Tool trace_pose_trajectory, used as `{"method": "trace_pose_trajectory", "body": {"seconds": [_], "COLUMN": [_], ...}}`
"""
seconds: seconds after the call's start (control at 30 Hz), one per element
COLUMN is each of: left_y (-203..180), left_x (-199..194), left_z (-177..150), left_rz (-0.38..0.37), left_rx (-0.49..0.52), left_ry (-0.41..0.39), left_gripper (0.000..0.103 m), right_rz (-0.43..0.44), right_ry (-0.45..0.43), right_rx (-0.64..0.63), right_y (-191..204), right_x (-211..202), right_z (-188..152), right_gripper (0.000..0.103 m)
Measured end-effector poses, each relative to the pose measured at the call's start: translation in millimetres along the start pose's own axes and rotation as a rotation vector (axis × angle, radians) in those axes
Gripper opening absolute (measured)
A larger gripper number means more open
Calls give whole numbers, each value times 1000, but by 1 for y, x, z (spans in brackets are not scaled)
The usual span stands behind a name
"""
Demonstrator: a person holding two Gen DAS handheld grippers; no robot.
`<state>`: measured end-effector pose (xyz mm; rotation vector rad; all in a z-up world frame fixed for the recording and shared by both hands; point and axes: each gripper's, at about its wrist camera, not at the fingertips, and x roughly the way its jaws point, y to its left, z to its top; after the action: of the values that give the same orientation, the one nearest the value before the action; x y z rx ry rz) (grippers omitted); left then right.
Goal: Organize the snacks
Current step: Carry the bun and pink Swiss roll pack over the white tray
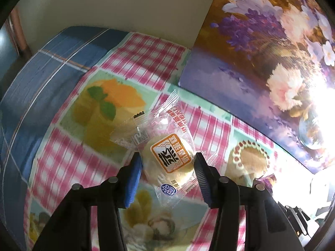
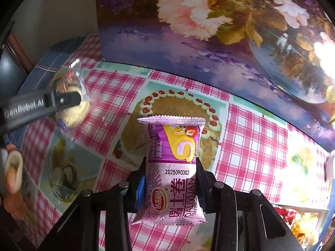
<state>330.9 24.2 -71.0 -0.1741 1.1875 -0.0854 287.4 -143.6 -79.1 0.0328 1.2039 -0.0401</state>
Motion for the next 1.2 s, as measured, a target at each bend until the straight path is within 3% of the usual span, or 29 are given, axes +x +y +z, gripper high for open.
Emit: {"method": "trace_pose_trajectory", "body": {"seconds": [0.2, 0.57, 0.97, 1.2], "left_y": [2, 1, -40, -86], "left_x": [-16, -37, -87, -120], "left_z": [-32, -88, -130, -148], "left_rz": [2, 6, -26, -53], "left_rx": [-48, -129, -127, -37], "left_ry": [6, 4, -33, -59], "left_gripper": [51, 51, 51, 51], "right_rz": [23, 49, 25, 0], "right_ry": [-20, -71, -119, -181], "right_rx": [25, 145, 264, 310], "right_y": [-4, -17, -40, -54], "right_x": [-26, -74, -118, -154], "right_z": [-17, -78, -127, -143], "right_gripper": [42, 42, 42, 42]}}
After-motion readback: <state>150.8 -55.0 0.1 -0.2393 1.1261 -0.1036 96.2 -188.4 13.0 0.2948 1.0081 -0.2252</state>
